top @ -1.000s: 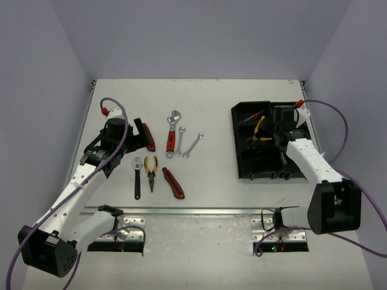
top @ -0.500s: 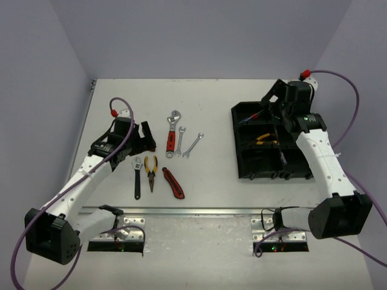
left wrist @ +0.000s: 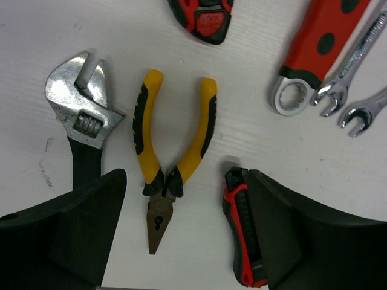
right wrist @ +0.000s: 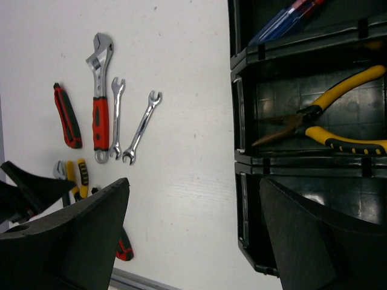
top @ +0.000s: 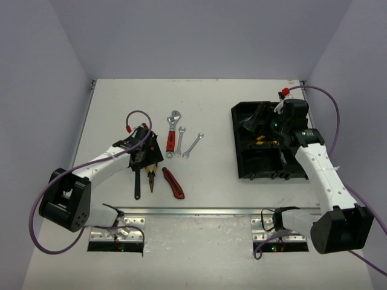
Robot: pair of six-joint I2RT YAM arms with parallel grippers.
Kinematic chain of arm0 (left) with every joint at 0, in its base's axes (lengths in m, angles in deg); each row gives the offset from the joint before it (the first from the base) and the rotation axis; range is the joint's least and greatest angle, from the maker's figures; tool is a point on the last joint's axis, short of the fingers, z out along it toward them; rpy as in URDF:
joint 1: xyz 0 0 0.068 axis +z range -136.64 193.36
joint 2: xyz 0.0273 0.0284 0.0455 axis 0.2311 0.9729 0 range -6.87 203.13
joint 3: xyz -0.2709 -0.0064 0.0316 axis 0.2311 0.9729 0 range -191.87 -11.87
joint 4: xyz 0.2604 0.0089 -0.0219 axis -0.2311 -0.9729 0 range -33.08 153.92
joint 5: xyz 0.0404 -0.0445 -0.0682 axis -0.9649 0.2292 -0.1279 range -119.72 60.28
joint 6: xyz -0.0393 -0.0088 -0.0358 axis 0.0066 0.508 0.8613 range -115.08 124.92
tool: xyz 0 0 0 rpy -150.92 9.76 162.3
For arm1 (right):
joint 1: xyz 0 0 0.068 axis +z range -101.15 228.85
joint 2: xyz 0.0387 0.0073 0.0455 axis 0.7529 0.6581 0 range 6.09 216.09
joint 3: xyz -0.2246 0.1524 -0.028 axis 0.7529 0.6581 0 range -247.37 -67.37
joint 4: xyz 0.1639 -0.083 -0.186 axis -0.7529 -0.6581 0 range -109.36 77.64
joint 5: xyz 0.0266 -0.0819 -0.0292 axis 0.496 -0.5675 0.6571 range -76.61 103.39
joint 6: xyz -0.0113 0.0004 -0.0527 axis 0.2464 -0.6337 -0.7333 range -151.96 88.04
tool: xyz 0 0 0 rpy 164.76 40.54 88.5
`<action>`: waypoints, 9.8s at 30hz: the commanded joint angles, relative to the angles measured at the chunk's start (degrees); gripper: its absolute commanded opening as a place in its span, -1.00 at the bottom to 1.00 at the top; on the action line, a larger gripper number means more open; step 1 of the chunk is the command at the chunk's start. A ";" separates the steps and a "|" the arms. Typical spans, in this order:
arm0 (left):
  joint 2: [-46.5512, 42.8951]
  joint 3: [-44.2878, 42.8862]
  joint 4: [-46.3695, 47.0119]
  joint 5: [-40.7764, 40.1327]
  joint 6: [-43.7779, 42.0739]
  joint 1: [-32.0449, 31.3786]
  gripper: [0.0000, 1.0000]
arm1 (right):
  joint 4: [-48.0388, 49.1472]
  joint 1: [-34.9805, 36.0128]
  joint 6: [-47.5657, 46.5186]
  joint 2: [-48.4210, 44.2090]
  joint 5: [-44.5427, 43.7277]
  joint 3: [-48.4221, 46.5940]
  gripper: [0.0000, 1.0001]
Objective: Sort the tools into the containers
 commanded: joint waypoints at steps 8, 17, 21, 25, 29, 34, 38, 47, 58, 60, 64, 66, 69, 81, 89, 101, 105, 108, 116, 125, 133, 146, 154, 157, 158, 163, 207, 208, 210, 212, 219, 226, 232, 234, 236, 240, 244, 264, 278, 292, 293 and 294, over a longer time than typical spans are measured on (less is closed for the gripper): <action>4.92 1.65 4.00 -8.58 5.75 -0.14 -0.20 | 2.80 0.43 -2.30 -2.22 5.05 0.80 0.73; 9.93 3.19 8.12 -5.97 5.47 -0.14 -0.74 | 3.12 0.45 -2.28 -1.89 6.05 0.72 0.72; 9.09 4.16 8.70 -4.63 5.21 -0.14 -1.00 | 3.48 0.54 -2.07 -1.83 9.05 0.75 0.73; -1.30 7.08 8.80 -4.28 5.17 -0.14 -1.00 | 5.86 0.55 -1.32 -1.73 16.24 1.30 0.79; -11.62 8.54 8.38 -4.03 4.08 -0.23 -1.00 | 10.06 0.84 0.77 -1.43 25.10 2.53 0.82; -21.88 7.72 9.43 0.65 1.87 -1.02 -1.00 | 22.14 10.85 3.98 1.68 33.81 4.49 0.81; -25.03 5.66 11.11 5.34 1.44 -2.95 -1.00 | 26.92 20.93 4.98 5.28 28.63 4.02 0.79; -26.04 1.12 18.11 17.59 3.54 -7.26 -1.00 | 34.03 33.67 9.98 18.47 14.24 0.23 0.56; -22.92 0.38 18.84 17.52 5.27 -9.09 -1.00 | 37.18 36.74 12.96 24.49 10.81 -3.47 0.15; -22.62 0.30 18.77 17.34 5.43 -9.23 -1.00 | 38.11 36.75 13.36 24.49 10.93 -3.35 0.08; -22.81 0.01 19.28 17.24 5.41 -9.74 -1.00 | 37.56 36.75 13.13 25.09 10.59 -3.88 -0.93; -23.00 -0.49 19.07 16.66 4.88 -9.84 -0.67 | 36.93 36.69 12.82 24.50 9.15 -3.57 -1.00; -23.26 -1.77 17.63 14.45 3.83 -9.87 0.32 | 36.22 36.19 12.88 23.06 5.95 -2.10 -1.00; -27.09 -14.88 -8.41 -17.95 -10.09 -9.81 1.00 | 11.24 8.23 22.41 1.68 -23.53 4.90 -1.00; -30.61 -9.35 -9.04 -19.07 -14.79 -9.81 1.00 | 7.22 0.78 26.22 2.43 -38.46 2.19 -1.00; -29.48 -6.24 -6.59 -16.26 -15.13 -9.77 1.00 | 12.10 0.59 25.04 14.13 -40.66 -3.47 -1.00; -29.29 -6.16 -6.41 -15.98 -15.18 -9.81 1.00 | 13.12 0.63 24.91 15.04 -39.81 -3.83 -1.00; -29.29 -6.07 -6.49 -16.18 -15.18 -9.81 1.00 | 13.03 0.63 25.03 14.66 -39.17 -3.08 -0.22; -27.96 -6.24 -6.76 -17.09 -14.97 -9.79 1.00 | 10.54 0.63 22.93 11.34 -37.51 -5.42 0.98; -24.33 -7.77 -9.02 -21.35 -9.56 -6.71 1.00 | 2.25 0.72 6.92 8.54 -23.98 -14.63 0.98; -19.37 -10.08 -12.85 -20.15 3.66 -3.77 1.00 | -2.27 0.03 -0.82 3.68 -12.76 -8.88 0.98; 9.42 -23.82 -8.84 -11.44 6.27 4.53 1.00 | -1.29 0.01 -4.47 -3.63 16.40 -0.87 0.98; 28.57 -35.41 -10.02 -12.09 6.76 7.38 1.00 | -0.70 0.01 -4.35 -5.56 20.35 1.32 0.98; 33.24 -37.89 -9.68 -13.41 6.31 7.59 0.88 | -0.31 0.01 -4.19 -6.29 21.54 1.90 0.98; 34.90 -38.73 -9.09 -13.62 6.02 7.75 0.84 | -0.08 0.07 -4.01 -6.45 22.00 2.18 0.98; 39.01 -38.16 -4.47 -10.07 4.01 9.73 0.37 | 0.65 0.29 -3.76 -6.56 23.58 2.67 0.98; -9.78 -3.72 45.80 26.15 -7.59 -19.13 -1.00 | 19.07 29.81 16.34 4.79 -5.83 -1.63 -0.04; -9.51 -4.17 45.07 25.57 -7.95 -19.15 -1.00 | 19.10 30.13 16.42 5.19 -5.72 -1.61 -0.17; -9.10 -4.98 43.57 24.46 -8.38 -19.21 -1.00 | 19.44 30.75 16.72 5.88 -5.12 -1.54 -0.40; -8.81 -5.91 42.99 24.19 -8.84 -19.21 -1.00 | 20.07 31.21 16.74 6.70 -4.41 -1.19 -0.55; -10.77 -8.22 38.19 20.24 -10.48 -19.19 0.89 | 16.15 27.41 12.97 4.44 -12.25 -1.02 -1.00; -18.23 -11.06 19.13 4.34 -10.88 -19.21 1.00 | 7.44 10.46 10.27 1.23 -22.60 -1.26 -1.00; -21.83 -10.82 3.49 -7.97 -8.38 -19.20 1.00 | 0.07 -8.03 8.00 3.96 -33.00 -5.54 -1.00; -21.90 -9.39 -1.89 -10.84 -6.63 -19.13 1.00 | -0.30 -12.30 6.84 6.13 -36.33 -7.47 -1.00; -21.74 -8.69 -4.31 -12.42 -5.77 -19.20 1.00 | -1.46 -15.18 5.45 9.18 -39.36 -10.42 -1.00; -22.63 -6.50 -5.25 -11.66 -5.46 -19.19 1.00 | -1.44 -17.97 3.42 14.16 -39.96 -14.53 -1.00; -23.54 -5.76 -3.13 -8.13 -6.19 -19.21 1.00 | 0.51 -18.90 1.70 19.00 -39.37 -17.46 -1.00; -17.89 0.43 -6.49 -7.06 15.77 -19.21 1.00 | 0.04 -19.53 3.86 25.29 -25.47 -14.46 0.45; -8.10 1.06 -9.04 -8.51 29.79 -26.74 1.00 | -6.09 -12.31 -0.70 13.76 -17.64 -17.96 0.91; 16.71 -9.78 -9.18 -14.17 36.64 -29.47 0.71 | -4.96 3.03 -3.96 1.53 -10.51 -7.47 0.91; 18.56 -11.07 -10.16 -14.43 36.89 -29.42 0.65 | -4.91 3.08 -4.06 0.86 -9.89 -7.00 0.91; 20.11 -11.95 -10.59 -14.27 36.94 -29.41 0.49 | -5.14 3.12 -4.36 0.28 -9.32 -6.67 0.91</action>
